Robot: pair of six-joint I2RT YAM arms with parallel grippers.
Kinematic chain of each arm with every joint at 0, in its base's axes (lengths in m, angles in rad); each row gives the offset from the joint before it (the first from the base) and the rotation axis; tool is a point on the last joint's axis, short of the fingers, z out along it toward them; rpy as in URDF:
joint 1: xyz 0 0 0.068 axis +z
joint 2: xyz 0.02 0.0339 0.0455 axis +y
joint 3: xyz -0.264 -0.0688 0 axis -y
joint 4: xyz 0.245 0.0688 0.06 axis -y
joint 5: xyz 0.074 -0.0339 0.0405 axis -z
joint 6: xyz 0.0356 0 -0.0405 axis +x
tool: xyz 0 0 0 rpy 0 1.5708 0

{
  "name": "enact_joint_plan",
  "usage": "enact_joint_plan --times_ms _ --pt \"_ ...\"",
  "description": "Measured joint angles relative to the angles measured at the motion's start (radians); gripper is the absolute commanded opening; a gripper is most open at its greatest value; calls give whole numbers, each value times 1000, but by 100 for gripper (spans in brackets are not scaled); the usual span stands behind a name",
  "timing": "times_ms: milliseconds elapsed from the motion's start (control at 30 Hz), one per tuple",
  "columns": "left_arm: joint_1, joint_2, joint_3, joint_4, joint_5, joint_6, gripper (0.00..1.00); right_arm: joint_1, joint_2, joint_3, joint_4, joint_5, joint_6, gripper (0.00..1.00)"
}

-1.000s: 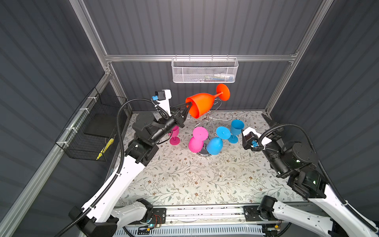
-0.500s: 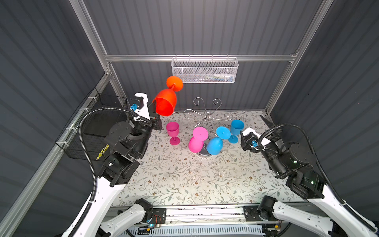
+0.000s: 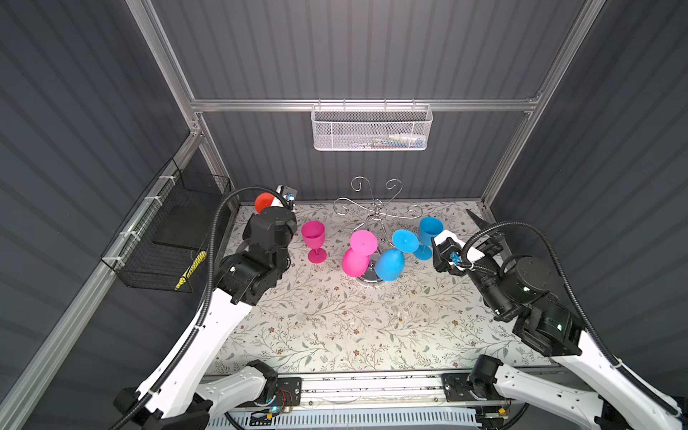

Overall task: Take the wine glass off the wine glass rack
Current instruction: 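Lower the orange glass upright onto the table beside the pink glass with the left gripper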

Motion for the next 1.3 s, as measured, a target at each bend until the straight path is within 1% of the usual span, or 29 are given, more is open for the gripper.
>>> enact_joint_plan --times_ms 133,233,333,467,700,900,1067,1300 --pt "0 77 11 -170 -12 -61 0 0 0 0 -1 0 5 99" --pt "0 125 10 -294 13 -123 0 0 -5 -2 -1 -1 11 99" --pt "4 140 8 -373 87 -178 0 0 -16 -8 -3 -2 20 99" --pt "23 140 -4 -429 223 -256 0 0 -27 -16 -8 -3 27 99" --pt "66 154 -99 -453 487 -351 0 0 -32 -18 -18 -3 38 99" --pt "117 155 -147 -420 661 -393 0 0 -35 -19 -29 -3 50 99" --pt "136 166 -153 -384 743 -405 0 0 -37 -22 -39 -3 60 99" --pt "161 195 -170 -317 811 -408 0 0 -37 -23 -48 -3 71 99"
